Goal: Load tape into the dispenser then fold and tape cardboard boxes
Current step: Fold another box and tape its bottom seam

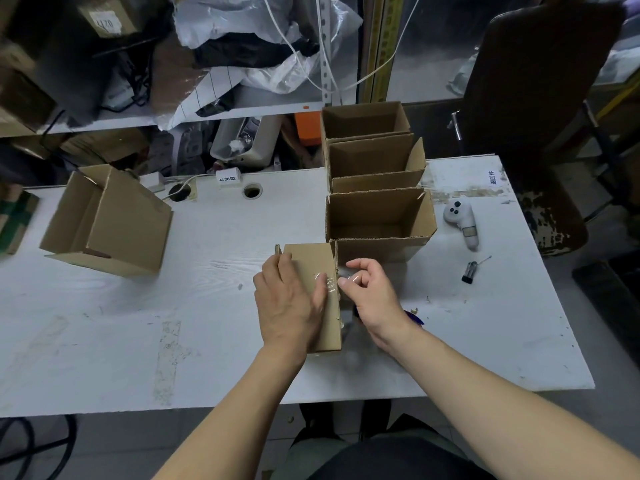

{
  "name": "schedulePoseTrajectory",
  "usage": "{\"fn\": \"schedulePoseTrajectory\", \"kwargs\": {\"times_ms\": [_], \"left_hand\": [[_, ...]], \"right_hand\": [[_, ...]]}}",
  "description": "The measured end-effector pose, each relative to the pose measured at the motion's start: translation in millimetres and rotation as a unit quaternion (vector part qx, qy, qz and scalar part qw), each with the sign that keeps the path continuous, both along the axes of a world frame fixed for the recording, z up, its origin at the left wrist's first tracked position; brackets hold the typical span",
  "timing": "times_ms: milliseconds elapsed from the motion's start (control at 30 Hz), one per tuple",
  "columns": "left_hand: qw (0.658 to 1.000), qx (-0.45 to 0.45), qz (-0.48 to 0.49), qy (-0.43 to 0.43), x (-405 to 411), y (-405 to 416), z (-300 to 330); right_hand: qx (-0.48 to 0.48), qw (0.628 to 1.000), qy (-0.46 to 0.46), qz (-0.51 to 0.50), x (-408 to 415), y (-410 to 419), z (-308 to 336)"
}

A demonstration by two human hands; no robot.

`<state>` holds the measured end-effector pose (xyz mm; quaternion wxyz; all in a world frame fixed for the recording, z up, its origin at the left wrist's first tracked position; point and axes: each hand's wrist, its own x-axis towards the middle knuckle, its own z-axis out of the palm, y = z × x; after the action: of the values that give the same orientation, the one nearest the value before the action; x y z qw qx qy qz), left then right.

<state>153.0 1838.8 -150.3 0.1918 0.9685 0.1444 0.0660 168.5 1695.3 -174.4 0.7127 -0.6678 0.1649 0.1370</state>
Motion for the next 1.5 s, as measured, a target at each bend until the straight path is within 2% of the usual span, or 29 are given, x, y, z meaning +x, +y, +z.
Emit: {"fn": "schedulePoseTrajectory", "kwargs": {"times_ms": [133, 267, 400, 433, 500, 567, 600, 667, 700, 767, 833, 867, 967, 1100, 1233, 1400, 1500], "left_hand": [[1.0, -0.002, 0.003, -0.001, 0.2, 1.8, -1.2], [1.0, -0.014, 0.0, -0.002, -0.6, 2.7, -1.1], [1.0, -0.014, -0.004, 0.003, -0.9, -1.0, 0.1], [1.0, -0.013, -0.007, 0.001, -1.5, -1.0, 0.3], [1.0, -0.018, -0.007, -0.001, -2.2, 0.1, 0.5], [1.0, -0.024, -0.003, 0.001, -2.1, 0.7, 0.7], [1.0, -0.025, -0.004, 0.001, -1.9, 0.3, 0.5], [1.0, -0.025, -0.011, -0.008, -1.5, -1.2, -1.2], [1.0, -0.026, -0.013, -0.013, -1.2, -1.7, -2.1], [0.999, -0.026, -0.012, -0.017, -0.9, -1.1, -3.3], [0.999, -0.024, -0.008, -0.023, -1.0, 1.1, -3.6], [0.999, -0.028, -0.006, -0.024, -1.1, 1.5, -3.4], [0.999, -0.036, -0.009, -0.018, -1.7, -0.4, -4.0], [0.999, -0.049, -0.008, 0.001, -0.7, 0.9, -1.4], [0.997, -0.069, 0.003, 0.036, 2.2, 3.6, 1.7], [0.99, -0.142, 0.014, -0.008, 1.5, 1.8, 8.4], [0.991, -0.133, 0.008, 0.011, 0.5, 2.5, 7.0]], "right_hand": [[-0.037, 0.999, 0.003, 0.012, -7.3, 7.6, -1.3], [-0.047, 0.995, 0.073, 0.039, -20.0, 13.8, 0.1], [-0.013, 0.99, 0.132, 0.057, -19.6, 10.5, -1.1], [-0.037, 0.988, 0.129, 0.07, -19.7, 9.1, -4.4], [-0.17, 0.978, 0.094, 0.082, -20.6, 6.8, -8.8], [-0.272, 0.961, 0.029, 0.044, -24.3, 4.1, -3.4], [-0.284, 0.958, -0.013, 0.033, -27.3, 3.8, 3.3], [-0.292, 0.951, -0.052, 0.09, -34.1, 7.9, 16.7], [-0.304, 0.941, -0.048, 0.144, -37.0, 11.2, 18.5], [-0.326, 0.915, 0.019, 0.235, -38.0, 16.9, 17.4], [-0.322, 0.913, 0.087, 0.236, -37.7, 17.6, 14.2], [-0.325, 0.92, 0.076, 0.207, -38.8, 16.0, 15.8], [-0.327, 0.936, -0.043, 0.124, -43.3, 11.1, 17.8], [-0.284, 0.935, -0.055, 0.204, -41.9, 14.6, 16.9], [-0.27, 0.925, 0.006, 0.266, -35.5, 14.5, 20.4], [-0.306, 0.921, -0.073, 0.229, -47.9, 9.0, 18.5], [-0.278, 0.937, -0.101, 0.186, -50.1, 5.9, 18.4]]}}
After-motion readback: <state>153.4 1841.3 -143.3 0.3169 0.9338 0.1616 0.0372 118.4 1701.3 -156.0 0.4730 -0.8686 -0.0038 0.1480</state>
